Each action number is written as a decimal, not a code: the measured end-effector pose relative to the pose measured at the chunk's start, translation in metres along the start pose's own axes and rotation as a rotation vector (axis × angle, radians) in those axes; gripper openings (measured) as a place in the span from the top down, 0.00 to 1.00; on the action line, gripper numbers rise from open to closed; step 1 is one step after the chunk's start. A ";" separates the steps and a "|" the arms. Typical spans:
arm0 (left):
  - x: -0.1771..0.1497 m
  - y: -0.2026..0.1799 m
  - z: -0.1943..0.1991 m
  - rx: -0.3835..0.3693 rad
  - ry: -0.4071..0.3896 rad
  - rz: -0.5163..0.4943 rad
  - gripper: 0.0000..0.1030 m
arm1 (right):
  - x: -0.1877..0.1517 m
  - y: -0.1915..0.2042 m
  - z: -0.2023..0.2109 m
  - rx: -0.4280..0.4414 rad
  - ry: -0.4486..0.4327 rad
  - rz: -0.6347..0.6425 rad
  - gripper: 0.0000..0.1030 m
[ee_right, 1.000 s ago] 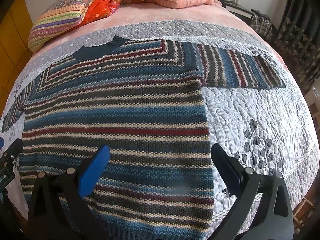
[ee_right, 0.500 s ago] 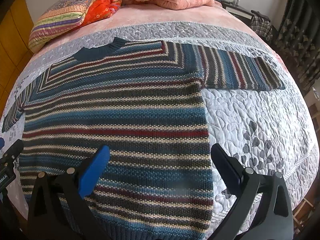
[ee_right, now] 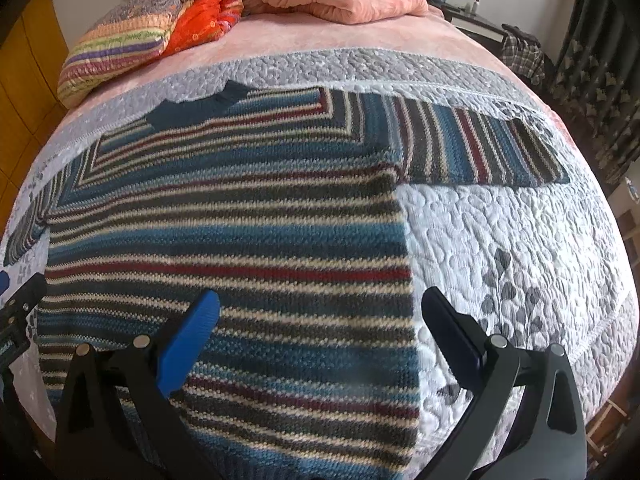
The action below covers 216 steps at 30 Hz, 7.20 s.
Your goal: Fold small clothes
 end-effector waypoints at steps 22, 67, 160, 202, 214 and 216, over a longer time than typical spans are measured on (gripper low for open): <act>0.083 -0.074 -0.071 -0.059 0.030 0.005 0.04 | 0.119 -0.325 -0.134 -0.130 0.181 -0.372 0.03; 0.073 -0.027 -0.104 -0.062 0.075 0.083 0.05 | 0.159 -0.057 -0.070 0.441 -0.019 -0.083 0.91; 0.120 -0.124 -0.094 -0.406 -0.009 -0.075 0.41 | 0.110 -0.049 -0.134 0.460 0.155 -0.123 0.61; 0.104 0.042 -0.133 -0.334 0.062 0.248 0.96 | 0.111 -0.045 -0.134 0.449 0.158 -0.084 0.61; 0.092 0.073 -0.145 -0.219 0.058 0.322 0.95 | 0.118 -0.040 -0.127 0.414 0.179 -0.041 0.60; 0.101 0.059 -0.123 -0.241 0.001 0.270 0.95 | 0.121 -0.033 -0.114 0.421 0.159 -0.018 0.57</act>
Point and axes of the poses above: each gripper's, at about its wrist camera, not at the fingertips, and z roughly against the way its jaws point, y to its left, x to its top, the point moved 4 cm from there along -z, roughly the way its jaws point, and after that the axes turned 3 degrees about -z, right-handed, at the moved point
